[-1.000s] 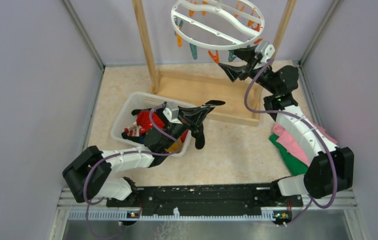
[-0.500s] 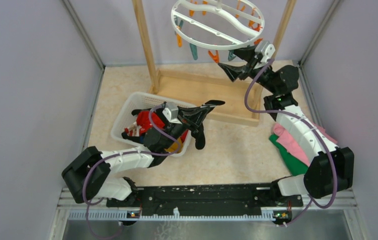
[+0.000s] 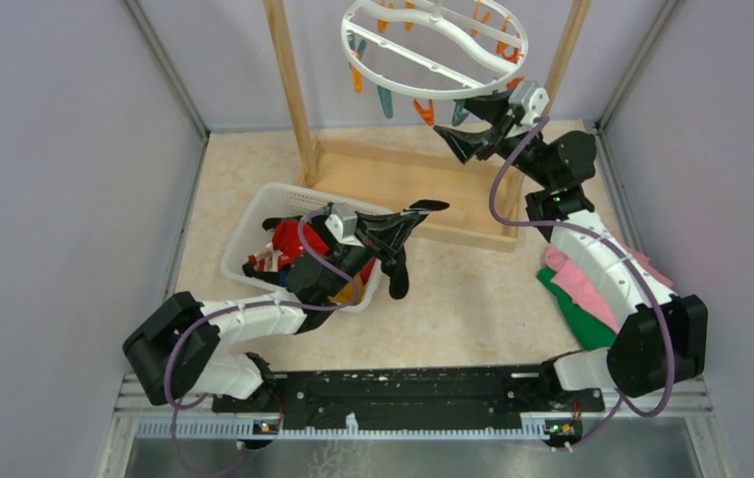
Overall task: Clip the socks to the hanger
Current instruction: Open the clamp at the hanger.
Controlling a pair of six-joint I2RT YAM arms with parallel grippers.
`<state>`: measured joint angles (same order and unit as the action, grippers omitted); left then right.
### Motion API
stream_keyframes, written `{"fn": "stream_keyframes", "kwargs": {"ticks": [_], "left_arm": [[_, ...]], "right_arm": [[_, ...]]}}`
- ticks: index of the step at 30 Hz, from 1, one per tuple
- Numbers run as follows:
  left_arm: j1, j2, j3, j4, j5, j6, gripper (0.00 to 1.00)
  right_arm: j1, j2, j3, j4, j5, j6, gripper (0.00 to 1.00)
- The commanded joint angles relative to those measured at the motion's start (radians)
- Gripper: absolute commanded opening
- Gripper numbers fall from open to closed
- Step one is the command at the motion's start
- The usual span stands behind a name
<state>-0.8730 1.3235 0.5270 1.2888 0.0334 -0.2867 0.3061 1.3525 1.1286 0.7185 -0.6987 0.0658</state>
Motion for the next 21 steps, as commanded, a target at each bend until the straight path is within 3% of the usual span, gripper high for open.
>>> {"fn": "stream_keyframes", "kwargs": {"ticks": [1,9,21], "left_arm": [[-0.007,-0.033,0.033,0.025,0.008,-0.006,0.00],[-0.013,-0.039,0.037,0.016,0.008,-0.006,0.00],[-0.018,-0.042,0.036,0.012,0.004,-0.003,0.00]], "right_arm": [[0.010,-0.050,0.032,0.051,0.015,0.021,0.63],[0.010,-0.062,0.017,0.049,0.033,0.023,0.61],[0.010,-0.071,0.003,0.047,0.044,0.021,0.45]]}}
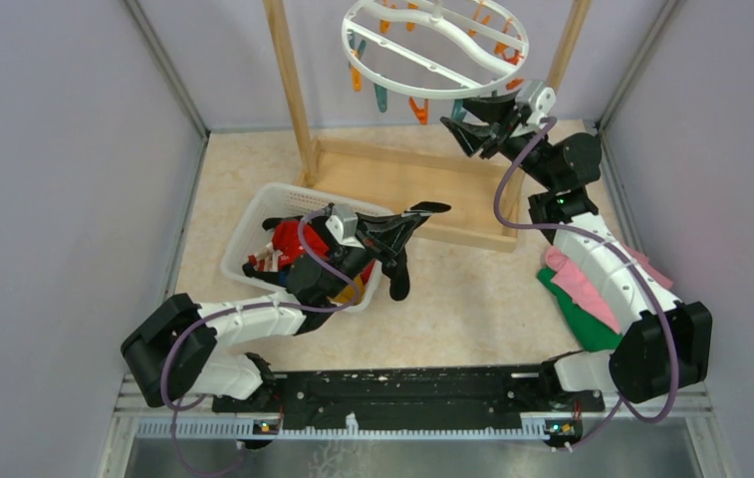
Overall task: Clip the socks to the hanger
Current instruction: Open the clamp at the hanger.
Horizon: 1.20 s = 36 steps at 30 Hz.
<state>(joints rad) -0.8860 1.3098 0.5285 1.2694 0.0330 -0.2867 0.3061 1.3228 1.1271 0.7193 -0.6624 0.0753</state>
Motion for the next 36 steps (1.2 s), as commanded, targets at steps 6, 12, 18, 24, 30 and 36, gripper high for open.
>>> {"fn": "stream_keyframes", "kwargs": {"ticks": [6,12,18,24,30,36], "left_arm": [[-0.007,-0.031,0.032,0.032,0.001,-0.003,0.00],[-0.007,-0.028,0.033,0.034,-0.002,-0.002,0.00],[-0.008,-0.018,0.039,0.040,-0.004,0.006,0.00],[-0.007,-0.018,0.038,0.044,-0.005,0.011,0.00],[-0.007,-0.023,0.033,0.047,-0.011,0.040,0.00],[-0.006,-0.090,-0.013,0.037,0.005,0.116,0.00]], "right_arm": [[0.010,-0.039,0.000,0.046,0.010,0.012,0.35],[0.012,-0.035,0.002,0.046,0.008,0.011,0.16],[0.014,-0.031,0.003,0.042,0.017,0.016,0.13],[0.014,-0.040,-0.015,0.036,-0.032,-0.002,0.39],[0.006,-0.083,-0.075,0.006,-0.079,-0.049,0.54],[-0.064,-0.210,-0.200,-0.113,-0.225,-0.166,0.64]]}}
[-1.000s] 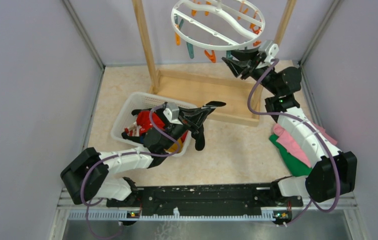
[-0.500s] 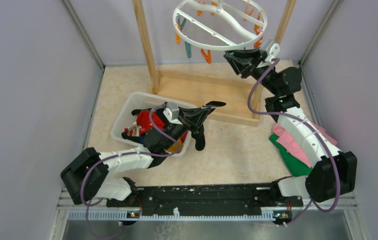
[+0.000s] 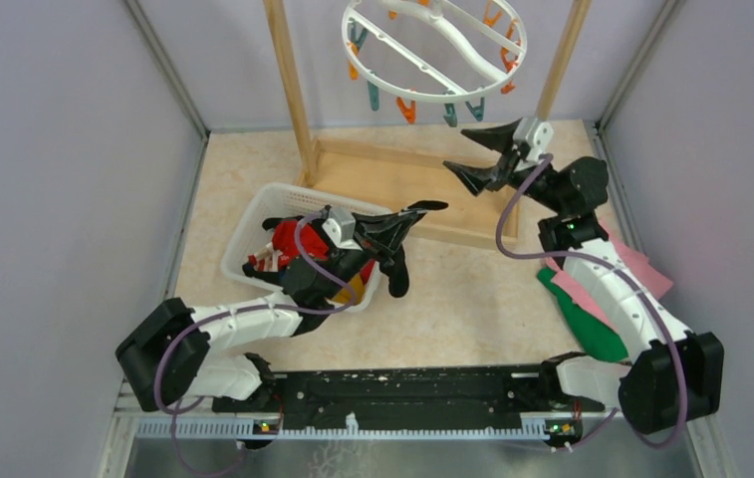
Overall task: Clip the socks to the hanger
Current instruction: Open the clamp at the hanger.
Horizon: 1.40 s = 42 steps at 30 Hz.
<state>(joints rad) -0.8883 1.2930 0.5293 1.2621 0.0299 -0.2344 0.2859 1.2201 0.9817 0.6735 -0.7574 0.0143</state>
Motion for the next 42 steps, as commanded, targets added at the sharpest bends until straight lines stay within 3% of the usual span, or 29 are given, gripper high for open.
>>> {"fn": "stream_keyframes", "kwargs": {"ticks": [1,5,10,17,20,24,32,42], "left_arm": [[-0.003,-0.089,-0.024,0.037,0.009,0.075,0.00],[0.001,-0.134,-0.040,-0.004,0.081,0.155,0.00],[0.027,-0.151,-0.022,-0.076,0.162,0.201,0.00],[0.142,-0.085,0.048,-0.075,0.242,0.139,0.00],[0.170,-0.034,0.113,-0.070,0.280,0.115,0.00],[0.188,0.038,0.208,-0.074,0.279,0.094,0.00],[0.202,0.036,0.347,-0.305,0.220,0.118,0.00],[0.223,0.099,0.397,-0.283,0.228,0.086,0.00]], "right_arm": [[-0.055,-0.139,-0.070,-0.114,-0.170,-0.147,0.65],[-0.090,-0.224,-0.050,-0.364,-0.229,-0.291,0.68],[-0.185,-0.232,-0.043,-0.361,-0.251,-0.247,0.67],[-0.179,-0.152,0.030,-0.302,-0.053,-0.224,0.69],[-0.130,-0.131,0.072,-0.324,0.081,-0.322,0.72],[-0.099,-0.109,0.133,-0.328,0.214,-0.316,0.73],[-0.034,-0.108,0.146,-0.349,0.401,-0.332,0.68],[0.028,-0.047,0.151,-0.269,0.518,-0.324,0.65]]}}
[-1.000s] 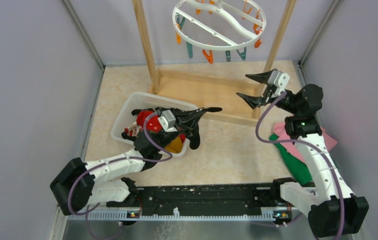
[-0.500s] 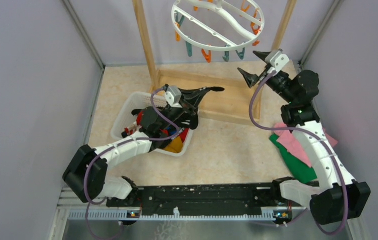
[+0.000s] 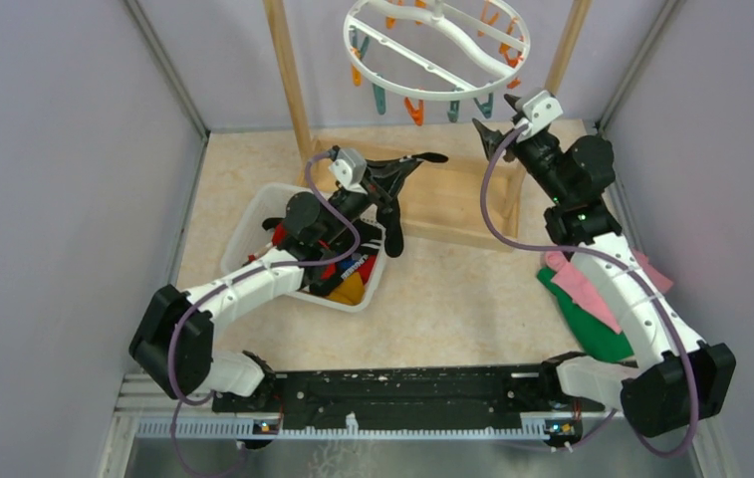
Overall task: Clip the socks to the hanger
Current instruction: Open the clamp at the hanger.
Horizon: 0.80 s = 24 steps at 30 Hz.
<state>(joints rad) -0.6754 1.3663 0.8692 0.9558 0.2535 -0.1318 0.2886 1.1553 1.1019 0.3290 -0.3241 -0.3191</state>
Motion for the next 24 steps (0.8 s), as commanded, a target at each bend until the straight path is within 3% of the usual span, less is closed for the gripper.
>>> {"fn": "stream_keyframes", "kwargs": {"ticks": [1,6,24], "left_arm": [[0.011,0.031,0.064,0.023,0.003,-0.018,0.00],[0.017,0.048,0.096,0.003,0.006,-0.007,0.00],[0.032,0.071,0.120,0.014,0.014,-0.010,0.00]], "right_arm": [[0.030,0.024,0.028,0.089,0.091,0.014,0.64],[0.040,0.069,0.045,0.143,0.165,0.034,0.63],[0.079,0.153,0.087,0.265,0.207,0.061,0.64]]}}
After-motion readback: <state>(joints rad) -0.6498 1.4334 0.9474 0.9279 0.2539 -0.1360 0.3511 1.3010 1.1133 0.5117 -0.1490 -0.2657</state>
